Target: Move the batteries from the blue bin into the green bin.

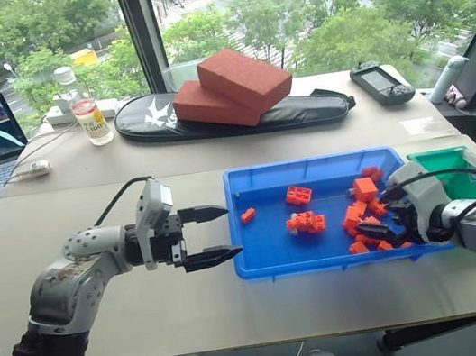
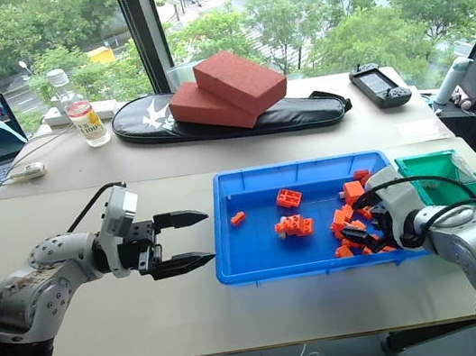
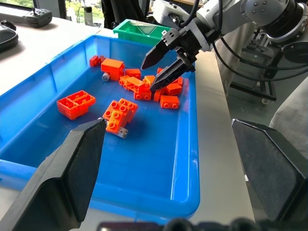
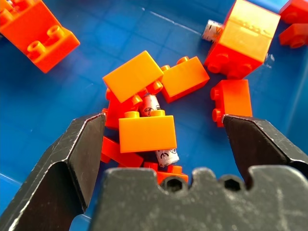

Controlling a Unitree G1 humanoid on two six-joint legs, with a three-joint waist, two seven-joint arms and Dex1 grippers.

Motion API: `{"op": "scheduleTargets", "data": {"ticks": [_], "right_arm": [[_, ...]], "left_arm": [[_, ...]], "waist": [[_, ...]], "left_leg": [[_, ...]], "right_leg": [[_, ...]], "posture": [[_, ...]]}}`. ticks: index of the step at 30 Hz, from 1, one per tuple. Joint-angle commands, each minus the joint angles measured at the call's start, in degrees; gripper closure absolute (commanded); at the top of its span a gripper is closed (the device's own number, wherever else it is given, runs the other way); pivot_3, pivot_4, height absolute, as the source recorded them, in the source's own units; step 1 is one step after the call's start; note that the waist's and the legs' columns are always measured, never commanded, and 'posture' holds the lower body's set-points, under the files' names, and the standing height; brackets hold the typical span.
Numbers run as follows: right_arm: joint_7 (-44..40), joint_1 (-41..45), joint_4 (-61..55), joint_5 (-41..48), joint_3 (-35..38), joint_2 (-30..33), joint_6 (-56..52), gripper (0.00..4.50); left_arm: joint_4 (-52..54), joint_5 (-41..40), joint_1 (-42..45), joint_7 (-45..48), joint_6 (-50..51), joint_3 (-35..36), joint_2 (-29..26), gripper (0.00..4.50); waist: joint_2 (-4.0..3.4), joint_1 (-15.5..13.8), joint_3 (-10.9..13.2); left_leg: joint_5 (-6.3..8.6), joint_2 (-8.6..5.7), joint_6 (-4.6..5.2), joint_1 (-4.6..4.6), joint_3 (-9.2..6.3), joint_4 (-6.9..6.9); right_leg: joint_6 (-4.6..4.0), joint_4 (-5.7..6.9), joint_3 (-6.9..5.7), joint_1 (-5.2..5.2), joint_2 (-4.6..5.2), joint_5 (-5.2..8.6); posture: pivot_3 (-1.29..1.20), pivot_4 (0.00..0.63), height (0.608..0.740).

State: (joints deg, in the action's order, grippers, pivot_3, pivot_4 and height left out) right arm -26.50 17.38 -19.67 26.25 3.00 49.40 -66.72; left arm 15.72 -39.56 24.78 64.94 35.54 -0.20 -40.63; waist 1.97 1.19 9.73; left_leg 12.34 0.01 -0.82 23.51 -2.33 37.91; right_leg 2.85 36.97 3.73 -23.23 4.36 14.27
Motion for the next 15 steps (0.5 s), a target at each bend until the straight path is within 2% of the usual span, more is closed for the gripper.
{"op": "scheduleTargets", "data": {"ticks": [1,3,10,15], "right_arm": [[-1.4,1.3,0.0,-1.1,-0.8,1.5,0.2,0.26],[-2.1,1.6,0.2,-1.5,-1.4,1.8,0.6,0.71],[-3.1,2.4,0.8,-2.1,-1.9,1.4,0.7,3.07],[-3.8,3.1,0.3,-1.9,-0.6,1.4,0.7,3.09]], "left_arm": [[1.9,-0.7,0.3,-0.4,0.1,0.7,0.0,0.0],[2.0,-0.8,0.3,-0.6,0.1,0.8,0.1,0.0],[2.0,-1.1,0.4,-1.2,0.0,1.2,0.3,0.0],[2.0,-1.2,0.3,-1.2,0.1,1.2,0.1,0.0]], "waist": [[0.0,0.0,0.0],[0.0,0.0,0.0],[0.0,0.0,0.0],[0.0,0.0,0.0]], "left_leg": [[0.0,0.0,0.0,0.0,0.0,0.0],[0.0,-0.01,0.0,0.0,0.0,0.0],[0.0,-0.01,0.0,0.0,0.0,0.0],[0.0,0.01,0.0,0.0,0.0,0.0]], "right_leg": [[0.0,0.0,0.0,0.0,0.0,0.0],[0.0,0.0,0.0,0.0,0.01,0.0],[0.0,0.0,0.0,0.0,0.01,0.0],[0.0,0.0,0.0,0.0,-0.01,0.0]], "posture": [[0.0,0.15,0.74],[0.0,0.15,0.74],[0.0,0.15,0.74],[0.0,0.15,0.74]]}}
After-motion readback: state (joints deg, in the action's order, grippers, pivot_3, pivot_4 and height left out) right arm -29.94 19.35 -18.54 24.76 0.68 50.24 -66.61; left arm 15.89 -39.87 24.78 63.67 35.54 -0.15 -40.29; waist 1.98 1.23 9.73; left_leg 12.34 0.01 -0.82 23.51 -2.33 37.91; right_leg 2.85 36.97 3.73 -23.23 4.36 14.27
